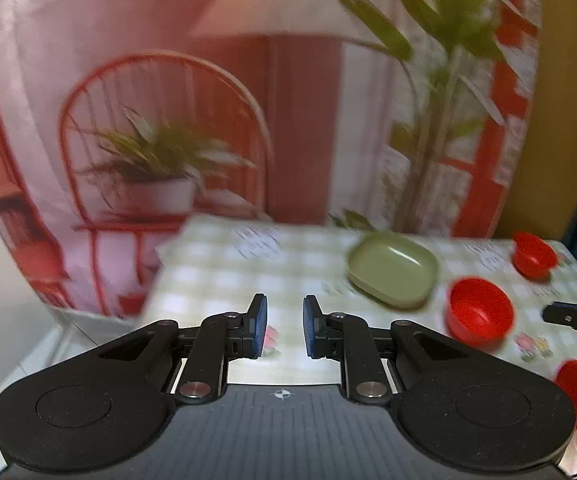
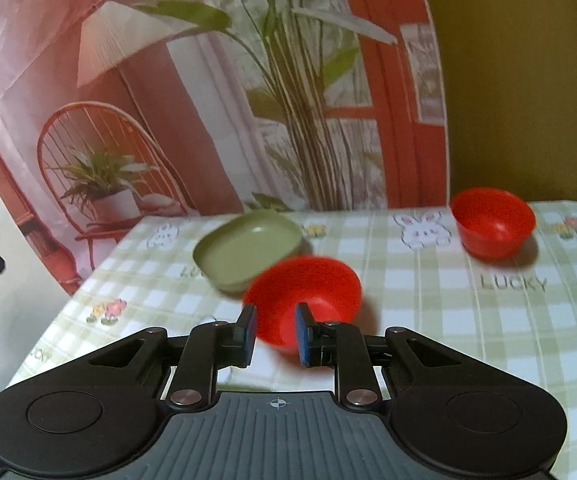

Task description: Organize plates and bowls

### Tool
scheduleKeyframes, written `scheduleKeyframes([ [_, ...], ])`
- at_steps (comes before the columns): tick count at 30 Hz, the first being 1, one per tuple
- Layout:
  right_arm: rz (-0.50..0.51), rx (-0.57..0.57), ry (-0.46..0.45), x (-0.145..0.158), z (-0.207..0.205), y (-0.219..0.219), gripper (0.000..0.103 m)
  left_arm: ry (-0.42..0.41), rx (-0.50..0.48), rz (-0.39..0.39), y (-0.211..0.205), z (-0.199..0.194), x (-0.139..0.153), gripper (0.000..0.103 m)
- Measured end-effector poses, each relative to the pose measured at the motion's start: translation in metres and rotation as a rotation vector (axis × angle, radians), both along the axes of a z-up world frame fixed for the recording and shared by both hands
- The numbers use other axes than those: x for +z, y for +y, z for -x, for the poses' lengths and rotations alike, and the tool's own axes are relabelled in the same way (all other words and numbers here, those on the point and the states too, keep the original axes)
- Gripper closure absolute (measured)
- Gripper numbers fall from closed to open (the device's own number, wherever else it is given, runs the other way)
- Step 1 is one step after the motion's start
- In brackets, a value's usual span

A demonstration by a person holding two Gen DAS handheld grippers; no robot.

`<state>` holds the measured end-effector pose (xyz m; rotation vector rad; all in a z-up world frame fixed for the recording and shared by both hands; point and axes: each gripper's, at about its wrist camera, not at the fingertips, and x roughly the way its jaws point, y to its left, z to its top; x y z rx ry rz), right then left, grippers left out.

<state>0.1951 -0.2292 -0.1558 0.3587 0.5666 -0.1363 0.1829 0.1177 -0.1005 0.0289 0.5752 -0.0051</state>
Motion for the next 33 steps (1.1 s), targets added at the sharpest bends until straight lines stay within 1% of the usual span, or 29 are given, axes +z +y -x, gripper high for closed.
scheduleKeyframes([
  [4, 0.037, 0.019, -0.017, 0.014, -0.024, 0.005, 0.08, -0.052, 0.027, -0.022, 0.021, -0.011, 0.017, 0.083],
  [7, 0.061, 0.034, -0.017, 0.021, -0.046, 0.007, 0.08, -0.071, 0.039, -0.003, 0.032, -0.025, 0.023, 0.083],
  [10, 0.075, 0.043, -0.008, 0.024, -0.072, 0.005, 0.08, -0.061, 0.026, 0.019, 0.034, -0.046, 0.019, 0.083],
  [13, 0.088, 0.045, 0.011, 0.025, -0.101, 0.001, 0.08, -0.058, -0.005, 0.011, 0.027, -0.074, 0.012, 0.081],
  [15, 0.091, 0.047, 0.03, 0.024, -0.121, -0.005, 0.079, -0.042, -0.018, 0.034, 0.021, -0.096, 0.002, 0.074],
  [17, 0.086, 0.05, 0.049, 0.02, -0.14, -0.011, 0.079, -0.014, -0.049, 0.074, 0.013, -0.12, -0.011, 0.071],
  [20, 0.073, 0.032, 0.086, 0.01, -0.17, -0.023, 0.079, 0.024, -0.103, 0.093, -0.006, -0.156, -0.034, 0.068],
  [22, 0.043, 0.026, 0.12, -0.001, -0.189, -0.032, 0.079, 0.053, -0.123, 0.125, -0.016, -0.176, -0.053, 0.062],
  [23, 0.023, 0.028, 0.143, -0.007, -0.199, -0.036, 0.079, 0.069, -0.135, 0.152, -0.019, -0.185, -0.062, 0.057],
  [25, 0.008, 0.018, 0.188, -0.019, -0.215, -0.043, 0.079, 0.098, -0.132, 0.201, -0.026, -0.202, -0.081, 0.056],
  [28, -0.009, -0.011, 0.242, -0.036, -0.23, -0.05, 0.079, 0.13, -0.131, 0.241, -0.037, -0.218, -0.106, 0.056],
  [33, -0.077, -0.06, 0.305, -0.059, -0.241, -0.06, 0.079, 0.177, -0.141, 0.245, -0.056, -0.23, -0.135, 0.056],
])
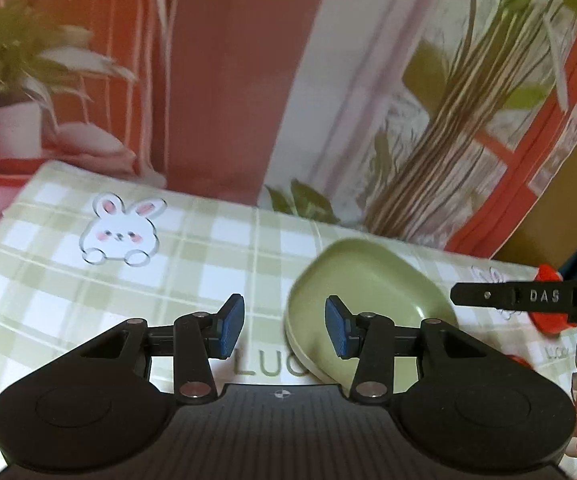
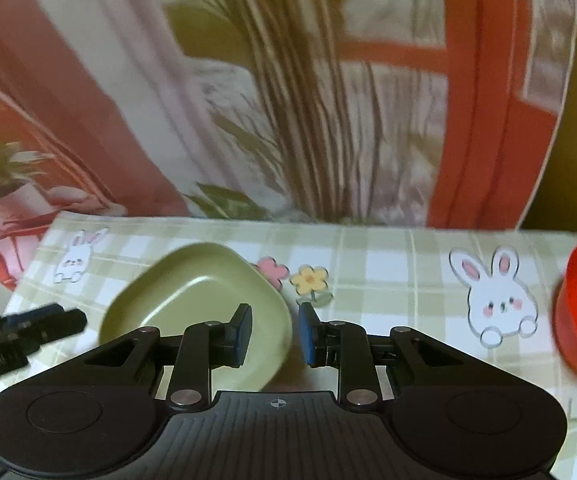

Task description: Organize plates and bowls

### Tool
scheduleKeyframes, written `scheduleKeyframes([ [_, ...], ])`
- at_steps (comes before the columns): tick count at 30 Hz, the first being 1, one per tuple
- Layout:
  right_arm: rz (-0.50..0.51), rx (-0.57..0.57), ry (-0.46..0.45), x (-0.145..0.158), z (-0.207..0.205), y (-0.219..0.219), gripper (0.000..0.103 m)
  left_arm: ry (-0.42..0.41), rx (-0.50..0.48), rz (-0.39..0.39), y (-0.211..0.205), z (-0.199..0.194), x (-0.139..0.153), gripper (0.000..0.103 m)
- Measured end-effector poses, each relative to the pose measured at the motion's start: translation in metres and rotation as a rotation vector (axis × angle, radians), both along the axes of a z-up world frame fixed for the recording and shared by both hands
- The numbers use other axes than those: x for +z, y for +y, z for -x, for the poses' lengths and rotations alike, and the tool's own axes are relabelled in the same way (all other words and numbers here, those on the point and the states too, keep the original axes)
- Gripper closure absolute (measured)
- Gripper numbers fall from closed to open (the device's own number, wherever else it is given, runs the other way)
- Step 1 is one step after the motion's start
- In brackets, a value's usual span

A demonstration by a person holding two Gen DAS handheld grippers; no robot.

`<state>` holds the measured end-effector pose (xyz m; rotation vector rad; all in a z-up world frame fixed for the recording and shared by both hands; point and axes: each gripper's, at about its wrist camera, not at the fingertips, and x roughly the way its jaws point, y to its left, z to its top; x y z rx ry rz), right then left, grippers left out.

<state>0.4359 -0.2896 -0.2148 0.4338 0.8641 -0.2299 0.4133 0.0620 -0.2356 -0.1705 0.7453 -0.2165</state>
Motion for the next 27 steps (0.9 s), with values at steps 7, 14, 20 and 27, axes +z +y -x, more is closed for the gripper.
scheduleKeyframes([
  [7, -0.002, 0.014, 0.034, -0.01, -0.006, 0.007, 0.08, 0.021, 0.013, 0.022, -0.006, -0.004, -0.018, 0.056],
  [14, 0.002, 0.006, 0.052, -0.013, -0.006, 0.011, 0.086, 0.035, 0.019, 0.045, -0.012, -0.008, -0.028, 0.074],
  [20, -0.02, 0.014, 0.027, -0.002, 0.003, 0.018, 0.089, 0.032, 0.033, 0.008, -0.009, 0.001, -0.022, 0.084],
  [27, -0.02, 0.027, -0.017, 0.024, 0.02, 0.035, 0.089, -0.003, 0.039, -0.02, -0.004, 0.027, 0.005, 0.084],
])
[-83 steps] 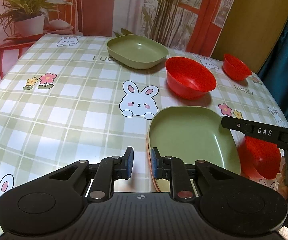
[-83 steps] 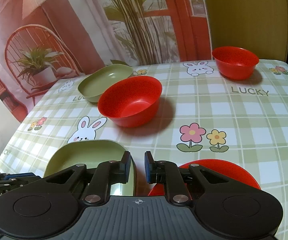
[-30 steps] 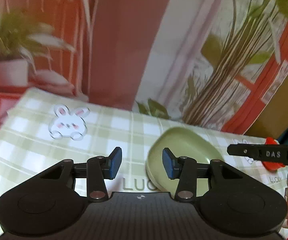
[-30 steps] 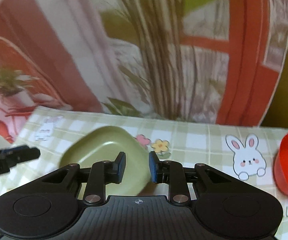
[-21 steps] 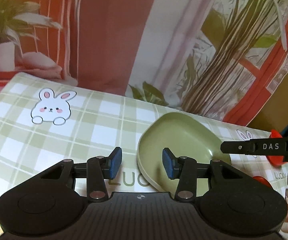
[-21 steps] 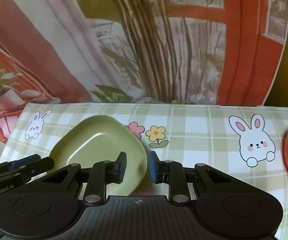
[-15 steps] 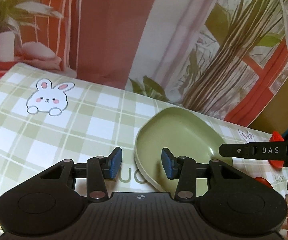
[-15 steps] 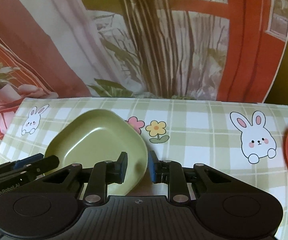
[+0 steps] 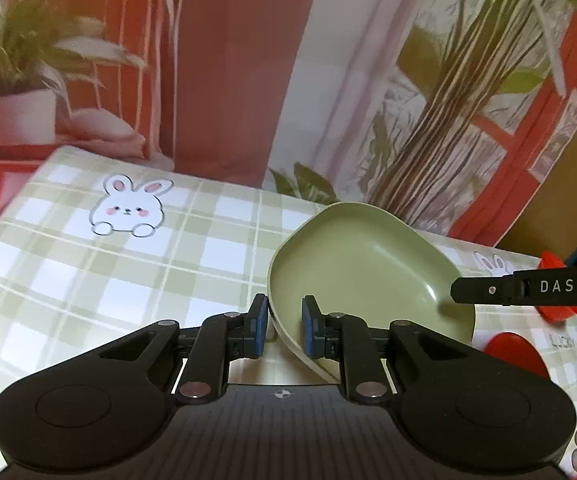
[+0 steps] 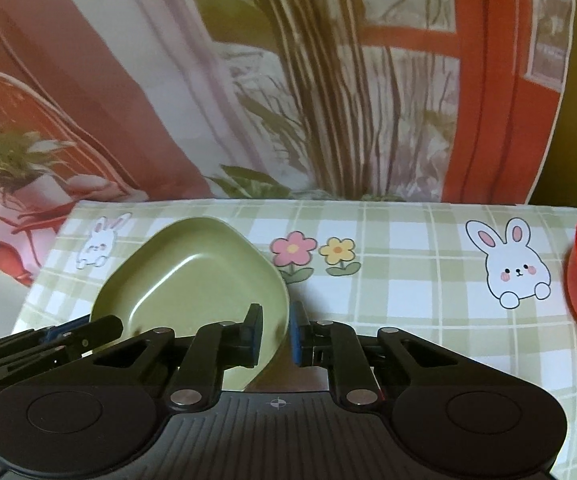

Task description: Organize plates and bowls

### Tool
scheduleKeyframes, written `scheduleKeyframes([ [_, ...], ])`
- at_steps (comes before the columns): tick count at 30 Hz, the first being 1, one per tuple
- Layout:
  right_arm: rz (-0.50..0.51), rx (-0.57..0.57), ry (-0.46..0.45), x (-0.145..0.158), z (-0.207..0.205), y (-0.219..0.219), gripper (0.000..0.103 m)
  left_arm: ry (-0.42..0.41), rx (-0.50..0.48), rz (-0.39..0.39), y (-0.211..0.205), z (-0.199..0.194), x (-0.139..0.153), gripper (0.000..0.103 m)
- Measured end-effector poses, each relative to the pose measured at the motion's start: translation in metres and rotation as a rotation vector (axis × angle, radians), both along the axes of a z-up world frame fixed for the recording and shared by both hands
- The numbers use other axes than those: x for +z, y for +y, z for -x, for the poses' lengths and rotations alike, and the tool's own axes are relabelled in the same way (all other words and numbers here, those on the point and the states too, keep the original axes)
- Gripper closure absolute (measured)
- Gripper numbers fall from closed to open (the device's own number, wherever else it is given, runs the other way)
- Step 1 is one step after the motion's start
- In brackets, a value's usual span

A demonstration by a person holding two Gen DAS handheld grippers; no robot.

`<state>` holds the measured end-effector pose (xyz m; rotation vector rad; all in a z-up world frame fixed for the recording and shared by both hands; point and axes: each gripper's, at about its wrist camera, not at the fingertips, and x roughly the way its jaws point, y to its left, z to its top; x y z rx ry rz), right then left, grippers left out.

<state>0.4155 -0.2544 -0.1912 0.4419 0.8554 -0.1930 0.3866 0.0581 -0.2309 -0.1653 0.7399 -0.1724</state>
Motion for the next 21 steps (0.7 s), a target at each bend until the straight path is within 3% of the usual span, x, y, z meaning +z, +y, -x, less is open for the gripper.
scheduleKeyframes([
  [15, -0.002, 0.03, -0.098, 0.047, 0.068, 0.032, 0.088, -0.034, 0.03, -0.067, -0.008, 0.081, 0.047, 0.084],
  [21, -0.014, 0.03, -0.121, 0.053, 0.099, 0.033, 0.088, -0.044, 0.04, -0.04, -0.014, 0.114, 0.052, 0.084],
])
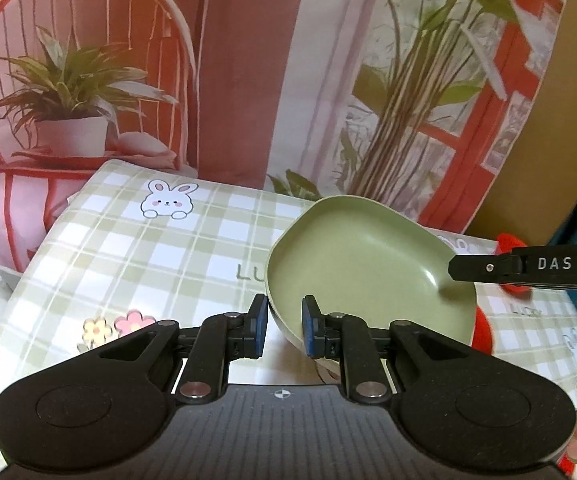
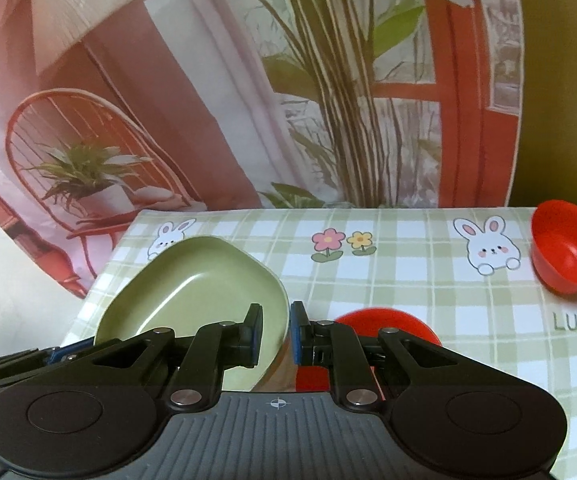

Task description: Organize plates and bowls

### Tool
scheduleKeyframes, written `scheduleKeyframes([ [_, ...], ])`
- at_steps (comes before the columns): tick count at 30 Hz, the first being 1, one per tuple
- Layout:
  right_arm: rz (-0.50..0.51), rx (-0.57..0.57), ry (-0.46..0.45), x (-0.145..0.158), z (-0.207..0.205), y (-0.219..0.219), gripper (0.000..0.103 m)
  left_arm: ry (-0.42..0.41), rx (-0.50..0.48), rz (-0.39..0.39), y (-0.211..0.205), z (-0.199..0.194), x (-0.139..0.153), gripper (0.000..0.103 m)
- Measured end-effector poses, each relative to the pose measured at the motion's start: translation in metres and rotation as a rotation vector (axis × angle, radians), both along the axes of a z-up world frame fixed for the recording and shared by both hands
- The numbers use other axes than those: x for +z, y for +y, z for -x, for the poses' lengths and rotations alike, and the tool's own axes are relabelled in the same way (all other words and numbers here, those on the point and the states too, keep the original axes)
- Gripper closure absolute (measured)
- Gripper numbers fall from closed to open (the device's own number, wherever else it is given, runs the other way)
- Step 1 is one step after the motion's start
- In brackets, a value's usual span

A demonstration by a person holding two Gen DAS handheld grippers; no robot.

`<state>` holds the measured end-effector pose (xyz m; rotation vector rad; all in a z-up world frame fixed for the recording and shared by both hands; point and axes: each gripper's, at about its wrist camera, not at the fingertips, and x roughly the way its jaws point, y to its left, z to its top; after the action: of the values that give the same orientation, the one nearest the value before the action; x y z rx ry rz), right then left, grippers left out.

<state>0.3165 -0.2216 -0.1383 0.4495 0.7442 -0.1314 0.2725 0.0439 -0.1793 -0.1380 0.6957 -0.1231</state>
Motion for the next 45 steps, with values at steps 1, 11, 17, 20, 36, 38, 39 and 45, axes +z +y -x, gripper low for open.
scheduleKeyframes([
  [1, 0.002, 0.001, -0.003, 0.001, 0.005, 0.0, 0.088, -0.001, 0.0, 0.004, -0.002, 0.004, 0.0, 0.084],
  [11, 0.003, 0.015, -0.071, 0.002, 0.058, 0.004, 0.088, 0.014, -0.024, 0.011, -0.016, 0.056, -0.004, 0.083],
  [17, -0.017, 0.004, -0.108, 0.0, 0.086, 0.003, 0.088, -0.004, -0.025, 0.033, -0.023, 0.085, -0.002, 0.083],
  [20, -0.031, -0.002, -0.122, -0.002, 0.099, 0.002, 0.088, -0.004, -0.031, 0.036, -0.028, 0.096, -0.003, 0.083],
  [36, -0.054, -0.016, -0.1, -0.032, 0.14, -0.01, 0.088, 0.087, -0.065, 0.091, -0.047, 0.137, -0.026, 0.082],
  [38, -0.057, -0.019, -0.095, -0.035, 0.141, -0.012, 0.088, 0.109, -0.072, 0.105, -0.049, 0.138, -0.031, 0.082],
  [39, -0.058, -0.019, -0.092, -0.036, 0.142, -0.013, 0.088, 0.12, -0.078, 0.109, -0.05, 0.139, -0.033, 0.082],
  [45, -0.039, -0.012, -0.074, -0.041, 0.147, -0.015, 0.088, 0.171, -0.111, 0.133, -0.057, 0.145, -0.041, 0.082],
])
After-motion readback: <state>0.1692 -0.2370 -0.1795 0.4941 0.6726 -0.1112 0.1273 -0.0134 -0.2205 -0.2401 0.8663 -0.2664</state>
